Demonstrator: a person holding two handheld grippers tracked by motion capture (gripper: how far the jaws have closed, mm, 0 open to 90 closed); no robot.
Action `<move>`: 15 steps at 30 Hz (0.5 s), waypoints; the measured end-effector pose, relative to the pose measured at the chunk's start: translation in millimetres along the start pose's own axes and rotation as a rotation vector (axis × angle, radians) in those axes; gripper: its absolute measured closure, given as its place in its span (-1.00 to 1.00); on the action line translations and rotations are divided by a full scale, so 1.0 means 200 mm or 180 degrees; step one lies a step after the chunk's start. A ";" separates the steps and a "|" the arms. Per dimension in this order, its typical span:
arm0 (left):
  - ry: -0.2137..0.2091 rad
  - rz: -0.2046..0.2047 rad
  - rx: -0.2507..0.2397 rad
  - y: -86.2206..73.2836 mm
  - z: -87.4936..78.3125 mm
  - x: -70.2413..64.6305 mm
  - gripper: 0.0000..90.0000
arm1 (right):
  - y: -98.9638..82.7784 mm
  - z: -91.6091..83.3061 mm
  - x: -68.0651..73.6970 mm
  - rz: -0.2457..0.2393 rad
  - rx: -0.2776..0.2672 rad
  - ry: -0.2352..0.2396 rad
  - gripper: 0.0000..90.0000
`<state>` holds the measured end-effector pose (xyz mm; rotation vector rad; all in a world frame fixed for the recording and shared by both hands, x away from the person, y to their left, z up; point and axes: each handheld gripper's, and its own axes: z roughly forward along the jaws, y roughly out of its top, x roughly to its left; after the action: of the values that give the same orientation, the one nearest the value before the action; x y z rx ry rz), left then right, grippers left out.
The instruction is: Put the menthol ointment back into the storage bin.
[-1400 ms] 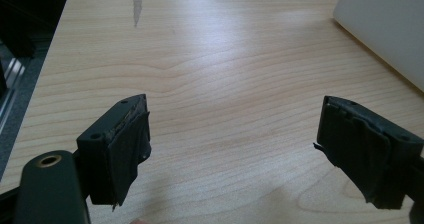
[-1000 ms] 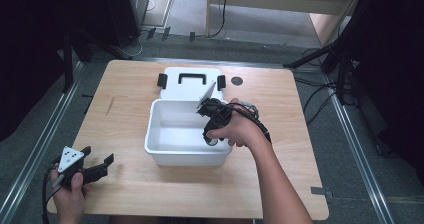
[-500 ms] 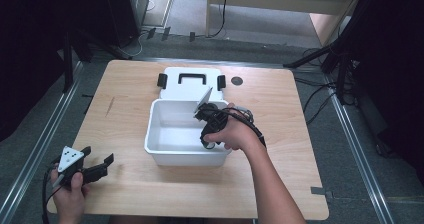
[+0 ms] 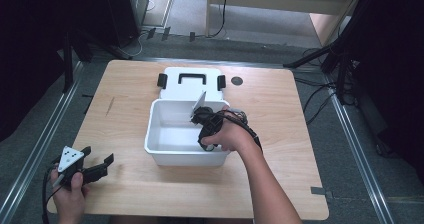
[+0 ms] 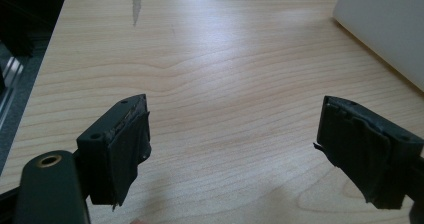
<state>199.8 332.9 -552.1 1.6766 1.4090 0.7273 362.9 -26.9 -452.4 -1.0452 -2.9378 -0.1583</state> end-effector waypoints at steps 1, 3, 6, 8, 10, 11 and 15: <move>0.0000 -0.0003 -0.0003 0.00 0.00 0.00 -0.67 | 0.00 0.00 0.00 0.0005 0.0008 -0.0002 0.14; -0.0002 -0.0001 -0.0003 0.00 0.00 0.00 -0.67 | 0.00 0.01 0.00 -0.0015 0.0016 -0.0011 0.14; -0.0002 0.0004 0.0002 0.00 0.00 0.00 -0.67 | 0.01 0.02 0.01 -0.0061 0.0067 -0.0076 0.14; 0.0000 -0.0004 -0.0004 0.00 0.00 0.00 -0.67 | 0.01 0.03 0.02 -0.0082 0.0101 -0.0102 0.14; -0.0003 0.0002 -0.0003 0.00 0.00 0.00 -0.67 | 0.01 0.03 0.02 -0.0111 0.0114 -0.0145 0.14; -0.0003 0.0002 -0.0003 0.00 0.00 0.00 -0.67 | 0.01 0.04 0.02 -0.0134 0.0122 -0.0160 0.14; -0.0002 0.0001 -0.0002 0.00 0.00 0.00 -0.67 | 0.01 0.05 0.02 -0.0164 0.0158 -0.0212 0.14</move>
<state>199.8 332.7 -552.1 1.6764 1.4080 0.7274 360.7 -21.3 -461.0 -0.9882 -3.0126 -0.0520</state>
